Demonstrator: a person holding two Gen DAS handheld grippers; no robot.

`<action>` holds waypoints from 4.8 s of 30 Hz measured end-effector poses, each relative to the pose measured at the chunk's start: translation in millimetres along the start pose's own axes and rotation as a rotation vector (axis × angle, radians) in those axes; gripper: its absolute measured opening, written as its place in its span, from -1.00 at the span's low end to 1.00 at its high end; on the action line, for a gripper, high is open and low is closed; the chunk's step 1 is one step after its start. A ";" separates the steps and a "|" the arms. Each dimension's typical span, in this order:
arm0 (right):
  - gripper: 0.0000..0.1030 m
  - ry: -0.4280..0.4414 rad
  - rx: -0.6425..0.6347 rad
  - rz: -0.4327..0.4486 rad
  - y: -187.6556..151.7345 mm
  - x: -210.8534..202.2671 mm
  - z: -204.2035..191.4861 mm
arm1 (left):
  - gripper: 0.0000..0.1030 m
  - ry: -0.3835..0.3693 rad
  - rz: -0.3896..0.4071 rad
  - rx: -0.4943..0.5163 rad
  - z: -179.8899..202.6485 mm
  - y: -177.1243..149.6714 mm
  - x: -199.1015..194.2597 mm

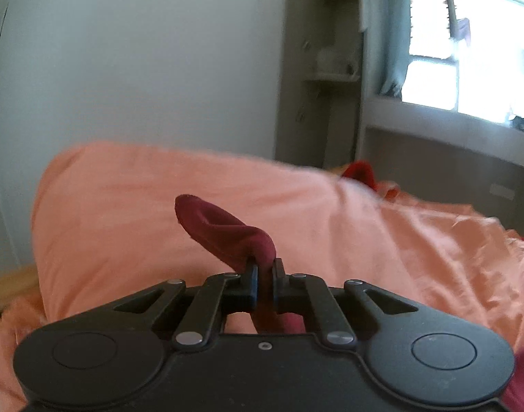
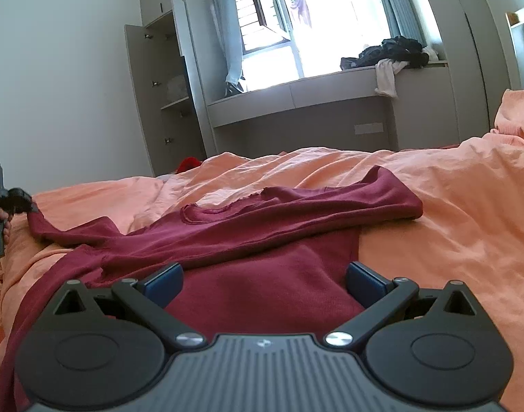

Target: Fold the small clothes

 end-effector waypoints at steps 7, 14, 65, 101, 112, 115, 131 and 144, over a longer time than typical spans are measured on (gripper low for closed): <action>1.00 -0.002 0.007 0.004 0.3 -1.9 -2.3 | -0.86 -0.110 0.259 0.295 81.5 0.5 -99.6; 1.00 0.003 0.018 0.012 1.4 -6.3 -3.7 | -0.84 -0.318 0.233 0.411 140.8 -65.5 -169.0; -0.88 0.316 -0.717 -0.117 -6.9 56.5 -272.6 | 0.91 -0.316 -0.097 -0.157 32.3 -117.5 -129.8; 0.65 0.155 -0.325 -0.039 -31.7 -71.1 -140.3 | 0.93 -0.325 -0.166 -0.085 61.8 -140.1 -126.1; -0.84 0.276 -0.354 -0.095 -32.0 -54.2 -151.3 | 0.94 -0.320 -0.174 -0.098 57.8 -139.4 -122.3; -0.85 0.330 -0.503 -0.030 -36.4 -74.8 -187.2 | 0.94 -0.325 -0.180 -0.106 57.8 -140.3 -122.1; 0.14 0.494 -0.368 -0.174 -82.6 -107.3 -211.5 | 0.96 -0.331 -0.202 -0.093 61.8 -149.2 -123.5; -0.43 0.285 -0.287 -0.317 -83.2 -52.8 -180.3 | 0.98 -0.609 -0.198 0.021 115.7 -106.0 -95.6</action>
Point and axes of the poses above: each gripper's, at about its wrist camera, not at the fingertips, and x roughly the way its jaws point, z to its right, y to its top, the point moved 9 cm from there along x, roughly the way its jaws point, and after that the axes turned 4 degrees about -z, right-handed, at the moved point
